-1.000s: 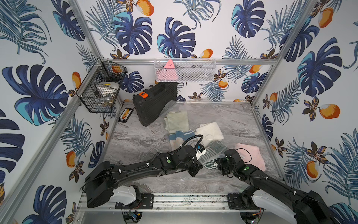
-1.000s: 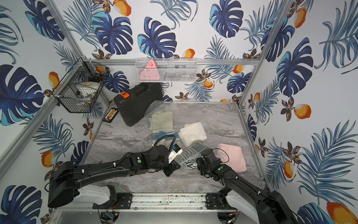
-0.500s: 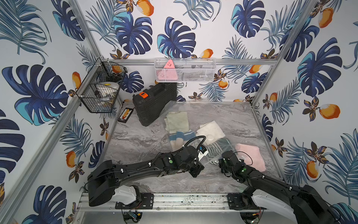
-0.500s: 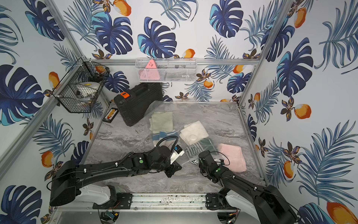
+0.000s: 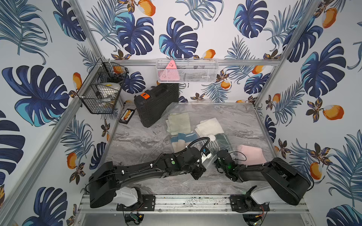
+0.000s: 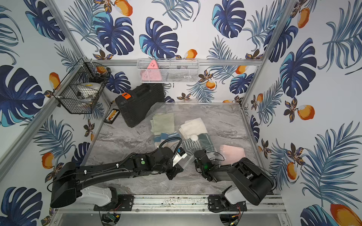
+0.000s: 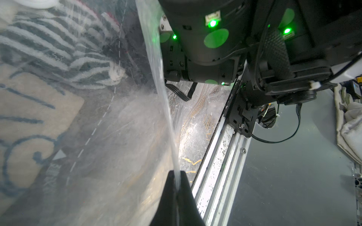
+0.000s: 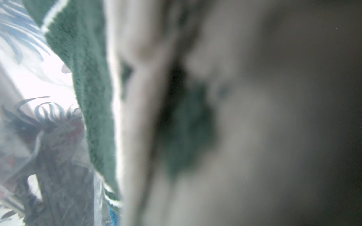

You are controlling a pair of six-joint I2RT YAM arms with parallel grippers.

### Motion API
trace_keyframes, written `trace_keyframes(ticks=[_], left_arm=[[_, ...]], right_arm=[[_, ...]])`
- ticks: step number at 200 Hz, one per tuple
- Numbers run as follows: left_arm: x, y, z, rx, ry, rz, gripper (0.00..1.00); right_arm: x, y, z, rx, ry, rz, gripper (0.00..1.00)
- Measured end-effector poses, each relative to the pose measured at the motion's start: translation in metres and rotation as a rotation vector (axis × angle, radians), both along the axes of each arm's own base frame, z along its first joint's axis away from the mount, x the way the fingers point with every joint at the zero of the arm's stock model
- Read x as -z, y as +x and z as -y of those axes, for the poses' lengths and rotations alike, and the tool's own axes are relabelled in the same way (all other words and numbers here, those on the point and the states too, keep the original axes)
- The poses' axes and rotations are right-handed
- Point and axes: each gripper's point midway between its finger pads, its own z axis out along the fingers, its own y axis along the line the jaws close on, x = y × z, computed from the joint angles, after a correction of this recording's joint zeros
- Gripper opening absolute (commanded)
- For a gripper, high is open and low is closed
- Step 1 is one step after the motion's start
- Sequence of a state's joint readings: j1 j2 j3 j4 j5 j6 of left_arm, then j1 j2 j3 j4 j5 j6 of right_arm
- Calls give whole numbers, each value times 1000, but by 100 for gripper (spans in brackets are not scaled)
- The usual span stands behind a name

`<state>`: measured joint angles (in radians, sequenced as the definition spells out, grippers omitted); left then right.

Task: Place the folded towel into the vacuum bag
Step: Place the towel in the vacuum bag.

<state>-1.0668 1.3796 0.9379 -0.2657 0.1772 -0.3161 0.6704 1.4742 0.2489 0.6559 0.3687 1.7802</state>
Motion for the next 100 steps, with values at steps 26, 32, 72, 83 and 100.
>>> trace_keyframes(ticks=[26, 32, 72, 83, 100], left_arm=[[-8, 3, -3, -12, 32, 17, 43], [-9, 4, -3, -16, 38, 27, 47], [-9, 18, 17, -5, 84, 78, 61], [-9, 21, 24, 6, 91, 91, 61], [-9, 28, 36, 21, 103, 123, 60]], right_arm=[[-2, -4, 0, -26, 23, 37, 35], [-4, -6, -1, -35, 30, 43, 38], [-12, -24, 6, -70, 38, 32, 49], [-15, -29, 10, -70, 36, 30, 49], [-14, -37, 19, -62, 26, 22, 45]])
